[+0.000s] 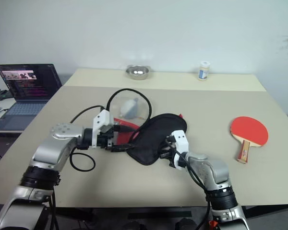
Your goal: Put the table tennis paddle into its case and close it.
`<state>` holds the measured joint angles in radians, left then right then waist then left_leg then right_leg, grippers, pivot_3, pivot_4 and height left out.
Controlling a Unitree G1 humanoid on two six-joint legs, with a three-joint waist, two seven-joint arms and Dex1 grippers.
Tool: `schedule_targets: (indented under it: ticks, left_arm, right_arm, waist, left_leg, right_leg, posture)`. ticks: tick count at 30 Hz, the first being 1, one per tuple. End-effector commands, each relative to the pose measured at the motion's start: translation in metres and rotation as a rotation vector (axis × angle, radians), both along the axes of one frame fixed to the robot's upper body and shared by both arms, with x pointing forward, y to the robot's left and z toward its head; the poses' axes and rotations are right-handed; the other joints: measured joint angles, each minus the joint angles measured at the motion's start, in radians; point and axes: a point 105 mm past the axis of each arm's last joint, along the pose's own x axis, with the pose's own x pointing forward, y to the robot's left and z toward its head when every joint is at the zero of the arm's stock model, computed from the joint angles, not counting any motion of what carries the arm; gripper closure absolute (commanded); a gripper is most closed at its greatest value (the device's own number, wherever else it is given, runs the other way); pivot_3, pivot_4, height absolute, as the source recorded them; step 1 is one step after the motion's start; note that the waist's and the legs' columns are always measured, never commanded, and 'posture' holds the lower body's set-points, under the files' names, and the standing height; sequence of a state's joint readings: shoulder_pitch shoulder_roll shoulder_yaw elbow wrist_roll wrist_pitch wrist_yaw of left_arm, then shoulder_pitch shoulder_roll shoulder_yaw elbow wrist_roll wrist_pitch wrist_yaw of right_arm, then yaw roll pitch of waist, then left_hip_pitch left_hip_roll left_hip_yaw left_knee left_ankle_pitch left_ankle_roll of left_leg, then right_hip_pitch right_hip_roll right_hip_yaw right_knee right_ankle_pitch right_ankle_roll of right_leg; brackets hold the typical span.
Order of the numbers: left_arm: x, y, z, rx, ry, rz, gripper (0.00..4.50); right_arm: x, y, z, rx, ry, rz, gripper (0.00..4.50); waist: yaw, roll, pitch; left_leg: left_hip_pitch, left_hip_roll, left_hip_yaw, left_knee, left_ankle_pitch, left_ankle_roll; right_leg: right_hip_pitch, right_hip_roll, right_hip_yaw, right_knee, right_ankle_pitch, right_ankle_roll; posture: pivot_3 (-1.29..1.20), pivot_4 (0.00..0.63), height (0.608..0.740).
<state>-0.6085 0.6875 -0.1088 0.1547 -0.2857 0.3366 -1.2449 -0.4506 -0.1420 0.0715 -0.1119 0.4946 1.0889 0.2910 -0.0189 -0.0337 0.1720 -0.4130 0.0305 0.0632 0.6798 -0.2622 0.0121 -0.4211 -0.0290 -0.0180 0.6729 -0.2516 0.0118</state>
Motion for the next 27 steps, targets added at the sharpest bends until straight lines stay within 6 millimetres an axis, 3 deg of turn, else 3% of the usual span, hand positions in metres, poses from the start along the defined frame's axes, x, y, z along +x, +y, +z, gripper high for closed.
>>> schedule_targets:
  ticks: [1, 8, 15, 22, 27]
  left_arm:
    - [-0.002, -0.009, 0.016, -0.02, -0.07, -0.046, 0.6]
    - [-0.003, -0.021, 0.012, -0.022, -0.077, -0.101, 0.6]
    - [-0.002, -0.034, 0.009, -0.026, -0.077, -0.144, 0.6]
    - [0.003, -0.038, 0.007, -0.033, -0.078, -0.159, 0.6]
    - [0.005, -0.037, 0.005, -0.033, -0.081, -0.158, 0.6]
  right_arm:
    - [0.01, -0.035, 0.009, -0.013, 0.001, -0.087, 4.47]
    - [0.013, -0.094, 0.018, -0.116, 0.002, -0.121, 4.47]
    - [0.014, -0.132, 0.025, -0.217, -0.011, -0.121, 4.47]
    - [0.024, -0.148, 0.044, -0.246, -0.075, -0.149, 4.47]
    - [0.027, -0.157, 0.045, -0.264, -0.085, -0.166, 4.47]
  waist:
    - [0.004, 0.0, 0.0]
    - [0.018, 0.0, 0.0]
    - [0.017, 0.0, 0.0]
    - [0.015, 0.0, 0.0]
    - [0.015, 0.0, 0.0]
  left_leg:
    - [0.0, 0.0, 0.0, 0.0, 0.0, 0.0]
    - [-0.001, -0.002, 0.001, 0.0, 0.0, 0.0]
    - [-0.001, -0.001, 0.001, 0.0, 0.0, 0.0]
    - [-0.001, 0.0, 0.001, 0.0, 0.0, 0.0]
    - [-0.001, 0.0, 0.001, 0.0, 0.0, 0.0]
  right_leg:
    - [0.0, 0.0, 0.0, 0.0, 0.0, 0.0]
    - [0.0, 0.0, 0.0, -0.001, 0.0, 0.0]
    - [-0.001, 0.002, 0.001, 0.0, 0.0, 0.0]
    - [-0.001, 0.003, 0.001, 0.0, 0.0, 0.0]
    - [-0.001, 0.003, 0.001, 0.0, 0.0, 0.0]
  posture:
    - [0.0, 0.15, 0.74]
    - [0.0, 0.15, 0.74]
    - [0.0, 0.15, 0.74]
    - [0.0, 0.15, 0.74]
    - [0.0, 0.15, 0.74]
